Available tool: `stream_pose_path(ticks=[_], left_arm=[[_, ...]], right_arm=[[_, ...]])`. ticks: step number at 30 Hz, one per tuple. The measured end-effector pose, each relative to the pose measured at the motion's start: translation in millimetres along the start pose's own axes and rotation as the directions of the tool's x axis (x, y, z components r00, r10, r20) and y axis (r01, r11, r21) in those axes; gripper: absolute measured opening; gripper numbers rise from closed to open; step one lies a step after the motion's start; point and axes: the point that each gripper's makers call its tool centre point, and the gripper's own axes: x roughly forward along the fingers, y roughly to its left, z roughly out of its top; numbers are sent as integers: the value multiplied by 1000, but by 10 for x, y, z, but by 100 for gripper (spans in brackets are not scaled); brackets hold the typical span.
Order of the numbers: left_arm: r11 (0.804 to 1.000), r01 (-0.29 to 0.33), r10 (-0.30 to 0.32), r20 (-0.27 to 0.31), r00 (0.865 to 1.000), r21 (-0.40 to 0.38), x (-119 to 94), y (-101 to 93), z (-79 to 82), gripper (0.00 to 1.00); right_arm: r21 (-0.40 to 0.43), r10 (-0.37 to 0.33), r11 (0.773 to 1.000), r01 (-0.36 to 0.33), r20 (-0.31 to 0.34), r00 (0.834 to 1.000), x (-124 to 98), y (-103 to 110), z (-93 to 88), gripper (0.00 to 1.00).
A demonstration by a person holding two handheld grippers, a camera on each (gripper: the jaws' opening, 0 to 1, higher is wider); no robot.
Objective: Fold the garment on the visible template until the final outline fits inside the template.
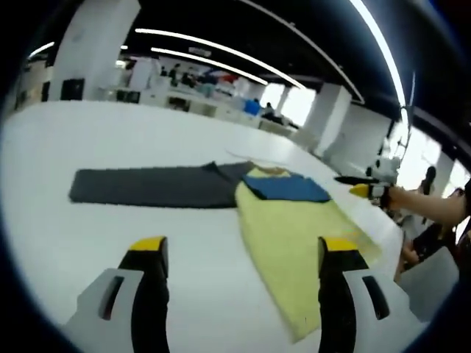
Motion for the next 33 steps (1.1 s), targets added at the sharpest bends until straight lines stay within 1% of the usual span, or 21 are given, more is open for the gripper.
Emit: stream_pose_path(ticks=[1, 3, 4, 7, 9, 11, 12, 14, 15, 16, 17, 18, 19, 20, 22, 23, 25, 27, 29, 31, 33], left_arm=[[999, -16, 16, 1, 1000, 35, 19, 69, 29, 83], [999, -41, 41, 9, 999, 14, 53, 187, 94, 83], [999, -53, 53, 17, 998, 12, 73, 270, 138, 82], [996, -84, 83, 30, 996, 14, 108, 410, 228, 79], [994, -103, 103, 27, 994, 20, 133, 529, 274, 79], [992, -128, 128, 25, 992, 5, 138, 656, 314, 79], [986, -163, 164, 28, 986, -13, 125, 774, 340, 77], [977, -212, 212, 31, 977, -12, 96, 921, 366, 74], [969, -248, 249, 35, 968, -23, 76, 1019, 377, 73], [953, -302, 303, 38, 952, -27, 43, 1186, 380, 71], [936, -343, 347, 41, 937, -80, 15, 1341, 380, 71], [932, -352, 357, 44, 933, -86, 10, 1389, 386, 70], [914, -389, 397, 54, 916, -118, -19, 1543, 404, 70], [903, -408, 417, 48, 908, -134, -44, 1598, 397, 69], [889, -432, 442, 41, 896, -154, -69, 1703, 389, 65], [896, -419, 428, 41, 903, -147, -50, 1709, 392, 64], [895, -419, 428, 31, 903, -154, -30, 1728, 368, 63], [891, -428, 433, 5, 901, -153, -6, 1782, 297, 63], [889, -429, 433, -12, 901, -160, 15, 1811, 243, 60], [888, -426, 429, -20, 903, -175, 53, 1864, 203, 55], [881, -435, 437, -31, 899, -184, 68, 1883, 158, 53]], right_arm=[[2, -2, 1000, 2, 0, 1000, -21, -8, -5, 100], [6, -20, 1000, 20, -2, 1000, -115, -70, -32, 100], [8, -29, 1000, 29, 2, 1000, -160, -112, -38, 100], [27, -43, 999, 43, 9, 999, -249, -162, -50, 100], [31, -51, 998, 51, 10, 999, -297, -182, -67, 100], [33, -60, 998, 59, 3, 998, -341, -201, -95, 100], [38, -65, 997, 65, 2, 998, -372, -206, -102, 100], [47, -69, 997, 68, 11, 998, -413, -204, -95, 100], [51, -70, 996, 69, 12, 997, -432, -202, -95, 100], [58, -71, 996, 70, 21, 997, -462, -196, -89, 100], [70, -76, 995, 74, 28, 997, -490, -205, -90, 100], [80, -80, 994, 78, 30, 996, -506, -211, -96, 100], [80, -84, 993, 81, 27, 996, -532, -219, -112, 100], [79, -86, 993, 84, 25, 996, -539, -220, -120, 100], [77, -91, 993, 89, 21, 996, -579, -232, -148, 100], [88, -97, 992, 95, 20, 995, -607, -251, -166, 100], [101, -107, 989, 104, 22, 994, -640, -277, -183, 100], [128, -115, 986, 111, 28, 993, -681, -299, -196, 100], [142, -123, 983, 118, 27, 992, -713, -311, -212, 100], [133, -131, 983, 128, 17, 991, -748, -317, -251, 100], [137, -135, 982, 132, 9, 991, -785, -325, -280, 100]])
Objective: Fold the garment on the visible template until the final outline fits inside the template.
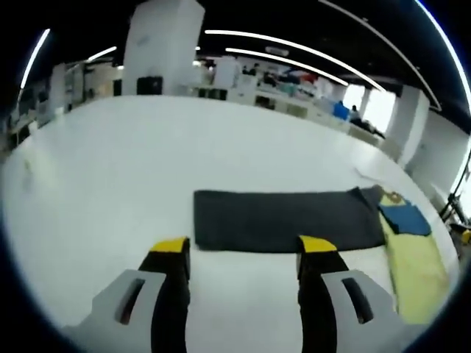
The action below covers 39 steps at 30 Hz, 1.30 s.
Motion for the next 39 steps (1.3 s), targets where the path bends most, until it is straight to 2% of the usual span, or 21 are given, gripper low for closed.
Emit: stream_pose_path(ticks=[9, 10, 12, 14, 24, 27, 28, 31, 33, 35, 39], left_arm=[[998, -27, 27, -1, 1000, -59, 294, 249, -50, 47], [995, -38, 39, 11, 999, -89, 317, 282, -45, 45], [994, -35, 37, 15, 999, -100, 347, 299, -53, 40], [990, -61, 65, 32, 997, -124, 373, 359, -47, 34], [968, -120, 137, 62, 989, -222, 387, 556, -50, 4], [962, -118, 137, 61, 989, -247, 379, 565, -66, 1], [958, -118, 137, 58, 989, -262, 378, 560, -60, 0], [966, -91, 115, 88, 990, -241, 355, 478, 22, 0], [967, -12, 47, 131, 990, -254, 342, 310, 139, 0], [977, 22, 14, 164, 986, -214, 311, 167, 249, 0], [972, 119, -75, 211, 975, -203, 274, -192, 458, 0]], right_arm=[[14, -44, 999, 44, -11, 999, -145, -108, -60, 100], [18, -47, 999, 47, -9, 999, -155, -119, -67, 100], [37, -55, 998, 55, -10, 998, -170, -143, -88, 100], [68, -66, 996, 66, -2, 998, -185, -164, -101, 100], [40, -68, 997, 69, -30, 997, -147, -162, -178, 98], [36, -62, 997, 63, -38, 997, -135, -148, -195, 98], [35, -61, 997, 63, -38, 997, -134, -147, -196, 98], [40, -57, 998, 58, -32, 998, -130, -136, -190, 98], [38, -57, 998, 58, -33, 998, -133, -139, -197, 98], [35, -55, 998, 57, -35, 998, -136, -144, -209, 97], [40, -50, 998, 51, -29, 998, -139, -140, -211, 97]])
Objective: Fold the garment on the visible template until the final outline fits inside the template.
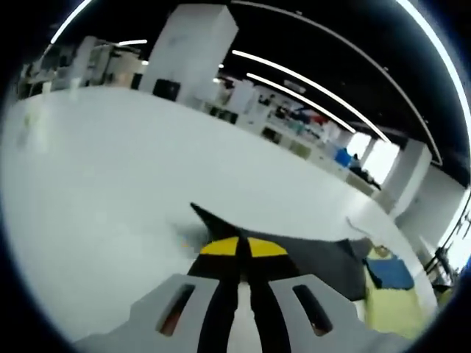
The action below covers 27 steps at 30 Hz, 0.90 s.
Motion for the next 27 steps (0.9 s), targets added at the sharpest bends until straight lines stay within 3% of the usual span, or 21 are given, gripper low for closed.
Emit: stream_pose_path(ticks=[3, 7, 18, 23, 27], left_arm=[[996, 88, -88, 20, 996, 16, 52, -366, 73, 0], [978, 200, -201, 6, 980, 61, 129, -933, 58, 0], [942, 335, -334, -22, 942, 21, 250, -1766, -120, 0], [919, 395, -394, -36, 918, 9, 256, -2157, -203, 0], [897, 438, -440, -49, 896, -56, 276, -2524, -329, 0]], right_arm=[[4, 2, 1000, -2, 9, 1000, -8, 8, 4, 97], [8, 3, 1000, -3, 15, 1000, -32, 1, -6, 97], [5, -4, 1000, 3, 35, 999, -146, -51, -14, 98], [22, -9, 1000, 8, 43, 999, -174, -87, -51, 98], [39, -7, 999, 5, 54, 998, -175, -80, -80, 98]])
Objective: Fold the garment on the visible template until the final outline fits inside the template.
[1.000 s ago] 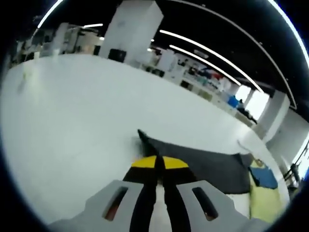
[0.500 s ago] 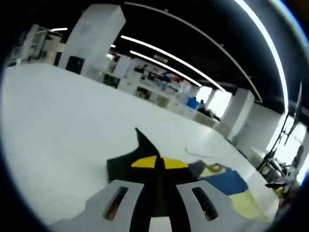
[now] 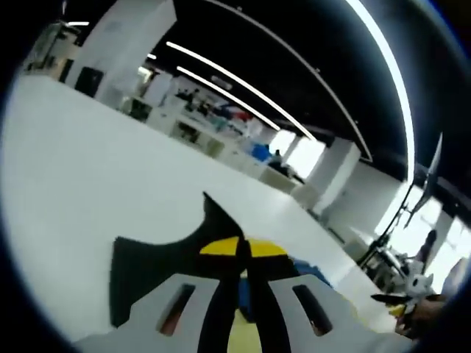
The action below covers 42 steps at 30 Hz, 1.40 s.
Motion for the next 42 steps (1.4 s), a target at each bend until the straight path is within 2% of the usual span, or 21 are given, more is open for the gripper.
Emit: stream_pose_path(ticks=[7, 14, 21, 25, 29, 34, 36, 38, 42], left_arm=[[996, 89, -90, -23, 996, -27, 350, -593, -259, 0], [987, 144, -146, -22, 989, -70, 599, -987, -407, 0], [969, 216, -220, -21, 975, -116, 811, -1420, -579, 0], [957, 256, -264, -38, 964, -137, 948, -1678, -772, 0], [952, 269, -283, -82, 956, -149, 1067, -1792, -1016, 0], [948, 275, -299, -153, 942, -158, 1118, -1867, -1351, 0], [946, 278, -305, -166, 938, -166, 1125, -1894, -1420, 0], [941, 294, -324, -192, 926, -170, 1148, -1957, -1560, 0], [945, 269, -309, -234, 922, -187, 1198, -1942, -1777, 0]], right_arm=[[21, 0, 1000, 0, 7, 1000, -38, -17, -55, 98], [49, -23, 999, 22, 21, 1000, -139, -116, -99, 97], [69, -37, 997, 36, 16, 999, -182, -164, -182, 97], [75, -39, 996, 38, 17, 999, -189, -174, -210, 96], [85, -46, 995, 44, 23, 999, -216, -195, -228, 96], [101, -67, 993, 63, 31, 997, -284, -266, -257, 96], [110, -71, 992, 67, 29, 997, -298, -285, -281, 96], [111, -75, 991, 72, 23, 997, -305, -292, -302, 96], [115, -79, 991, 76, 20, 997, -312, -302, -327, 95]])
